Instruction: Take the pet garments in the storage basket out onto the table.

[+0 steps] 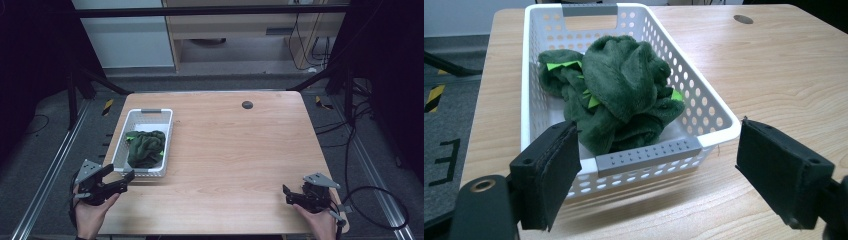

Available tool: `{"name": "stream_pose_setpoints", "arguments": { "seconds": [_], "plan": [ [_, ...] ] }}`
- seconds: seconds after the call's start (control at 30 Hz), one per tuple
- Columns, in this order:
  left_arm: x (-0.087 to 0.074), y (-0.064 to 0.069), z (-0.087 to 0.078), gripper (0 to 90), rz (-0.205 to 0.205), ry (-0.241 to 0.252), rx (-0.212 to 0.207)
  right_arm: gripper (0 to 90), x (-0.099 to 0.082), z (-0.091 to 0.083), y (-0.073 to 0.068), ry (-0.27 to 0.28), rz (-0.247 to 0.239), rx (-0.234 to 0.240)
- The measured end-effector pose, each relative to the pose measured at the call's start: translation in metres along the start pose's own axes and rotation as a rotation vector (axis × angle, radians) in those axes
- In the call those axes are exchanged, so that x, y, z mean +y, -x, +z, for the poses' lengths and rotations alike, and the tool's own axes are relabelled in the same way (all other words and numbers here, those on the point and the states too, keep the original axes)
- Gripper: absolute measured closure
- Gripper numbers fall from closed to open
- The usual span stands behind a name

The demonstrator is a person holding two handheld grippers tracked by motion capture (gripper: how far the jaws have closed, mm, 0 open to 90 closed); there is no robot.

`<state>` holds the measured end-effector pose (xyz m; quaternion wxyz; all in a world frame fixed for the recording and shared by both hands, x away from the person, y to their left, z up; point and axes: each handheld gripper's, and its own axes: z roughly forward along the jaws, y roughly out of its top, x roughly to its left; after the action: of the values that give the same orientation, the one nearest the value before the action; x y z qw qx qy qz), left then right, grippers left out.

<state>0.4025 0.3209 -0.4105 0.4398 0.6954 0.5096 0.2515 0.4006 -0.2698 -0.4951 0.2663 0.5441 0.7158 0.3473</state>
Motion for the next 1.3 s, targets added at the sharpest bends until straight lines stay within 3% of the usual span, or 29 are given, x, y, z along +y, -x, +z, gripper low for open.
{"name": "stream_pose_setpoints", "arguments": {
  "seconds": [0.33,1.0,1.3],
  "plan": [
    [0.020,-0.002,0.003,16.2,0.002,0.029,-0.011,9.5,0.000,0.000,0.001,0.006,-0.010,0.000],
    [0.041,-0.007,0.025,15.5,0.034,-0.017,0.013,8.9,0.000,0.003,0.000,0.010,-0.022,0.007],
    [0.057,-0.004,0.031,14.6,0.067,-0.035,0.012,8.9,0.001,0.003,0.001,0.008,-0.019,0.011]
  ]
}}
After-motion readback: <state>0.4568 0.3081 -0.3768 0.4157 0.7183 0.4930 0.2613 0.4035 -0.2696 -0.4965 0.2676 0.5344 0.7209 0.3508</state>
